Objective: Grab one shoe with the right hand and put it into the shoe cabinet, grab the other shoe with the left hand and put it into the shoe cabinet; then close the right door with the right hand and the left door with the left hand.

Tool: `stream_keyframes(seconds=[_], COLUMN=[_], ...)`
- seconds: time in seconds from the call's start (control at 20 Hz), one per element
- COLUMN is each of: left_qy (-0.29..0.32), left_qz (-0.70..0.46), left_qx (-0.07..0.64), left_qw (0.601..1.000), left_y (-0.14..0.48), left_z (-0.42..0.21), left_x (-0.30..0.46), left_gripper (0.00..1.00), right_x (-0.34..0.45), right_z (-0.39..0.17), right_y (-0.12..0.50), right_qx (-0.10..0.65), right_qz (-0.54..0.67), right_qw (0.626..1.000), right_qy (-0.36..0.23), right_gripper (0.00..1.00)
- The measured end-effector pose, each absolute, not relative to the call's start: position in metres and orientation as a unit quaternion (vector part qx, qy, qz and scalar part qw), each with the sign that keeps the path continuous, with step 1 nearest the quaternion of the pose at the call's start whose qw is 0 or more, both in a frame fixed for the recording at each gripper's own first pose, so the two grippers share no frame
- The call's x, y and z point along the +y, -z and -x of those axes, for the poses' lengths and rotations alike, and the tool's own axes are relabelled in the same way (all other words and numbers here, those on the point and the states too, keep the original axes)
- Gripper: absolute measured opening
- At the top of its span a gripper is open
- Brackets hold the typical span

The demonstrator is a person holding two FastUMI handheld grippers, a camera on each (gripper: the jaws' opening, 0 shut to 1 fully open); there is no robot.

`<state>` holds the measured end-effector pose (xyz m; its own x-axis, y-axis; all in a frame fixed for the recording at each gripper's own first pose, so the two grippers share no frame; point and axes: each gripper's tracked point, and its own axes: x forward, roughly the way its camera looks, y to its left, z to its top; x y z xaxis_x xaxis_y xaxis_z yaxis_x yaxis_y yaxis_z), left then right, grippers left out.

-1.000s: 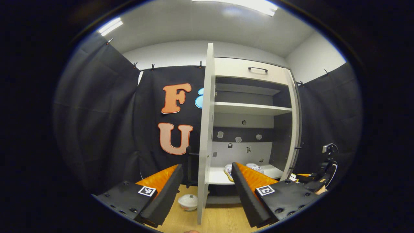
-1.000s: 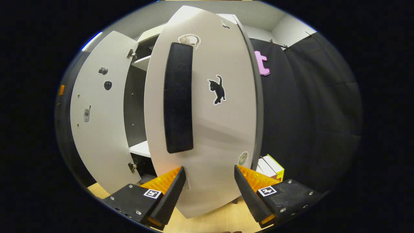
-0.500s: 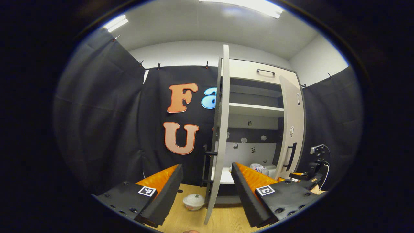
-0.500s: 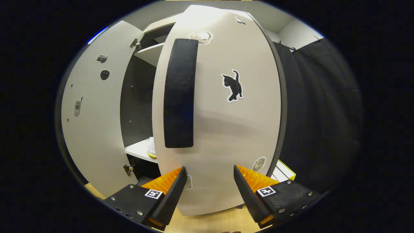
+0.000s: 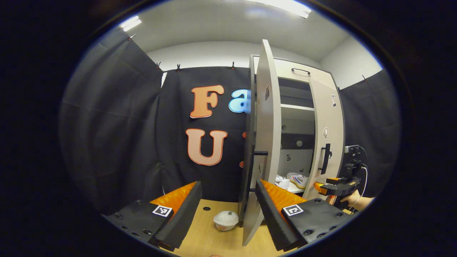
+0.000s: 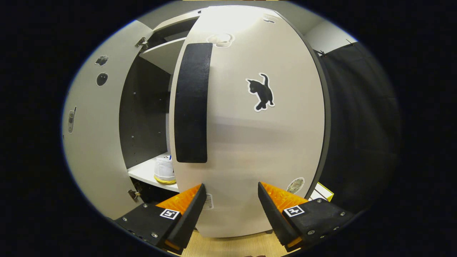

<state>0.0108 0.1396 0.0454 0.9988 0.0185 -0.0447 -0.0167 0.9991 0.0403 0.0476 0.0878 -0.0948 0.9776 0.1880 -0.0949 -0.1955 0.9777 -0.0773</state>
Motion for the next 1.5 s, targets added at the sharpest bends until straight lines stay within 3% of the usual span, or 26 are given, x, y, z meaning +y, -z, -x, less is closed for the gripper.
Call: stream_keyframes(seconds=[0.05, 0.3, 0.65, 1.2, 1.35, 1.4, 1.5], left_qy=[-0.008, -0.009, 0.037, 0.046, 0.055, 0.062, 0.076], left_qz=[-0.013, 0.007, 0.034, 0.019, 0.012, 0.018, 0.026], left_qx=[0.031, 0.074, 0.116, 0.129, 0.128, 0.130, 0.130], left_qw=[0.999, 0.997, 0.992, 0.990, 0.990, 0.989, 0.988], left_y=[-0.035, 0.019, 0.077, 0.082, 0.085, 0.086, 0.087], left_z=[-0.015, -0.040, -0.073, -0.070, -0.071, -0.071, -0.073], left_x=[0.145, 0.162, 0.142, 0.115, 0.098, 0.090, 0.072], left_gripper=[0.99, 0.94, 0.97, 0.95, 0.99, 0.95, 0.99], right_x=[0.088, 0.089, 0.075, 0.035, 0.030, 0.029, 0.023], right_z=[-0.048, -0.051, -0.031, 0.018, 0.031, 0.035, 0.043], right_y=[0.095, 0.094, 0.074, 0.040, 0.036, 0.035, 0.034], right_qx=[0.043, 0.040, 0.027, 0.000, -0.003, -0.005, -0.008], right_qz=[0.047, 0.057, 0.049, 0.028, 0.025, 0.025, 0.026], right_qw=[0.993, 0.994, 0.996, 0.997, 0.997, 0.997, 0.997], right_qy=[-0.094, -0.084, -0.075, -0.065, -0.067, -0.067, -0.066], right_gripper=[0.90, 0.90, 0.93, 0.92, 0.92, 0.92, 0.92])
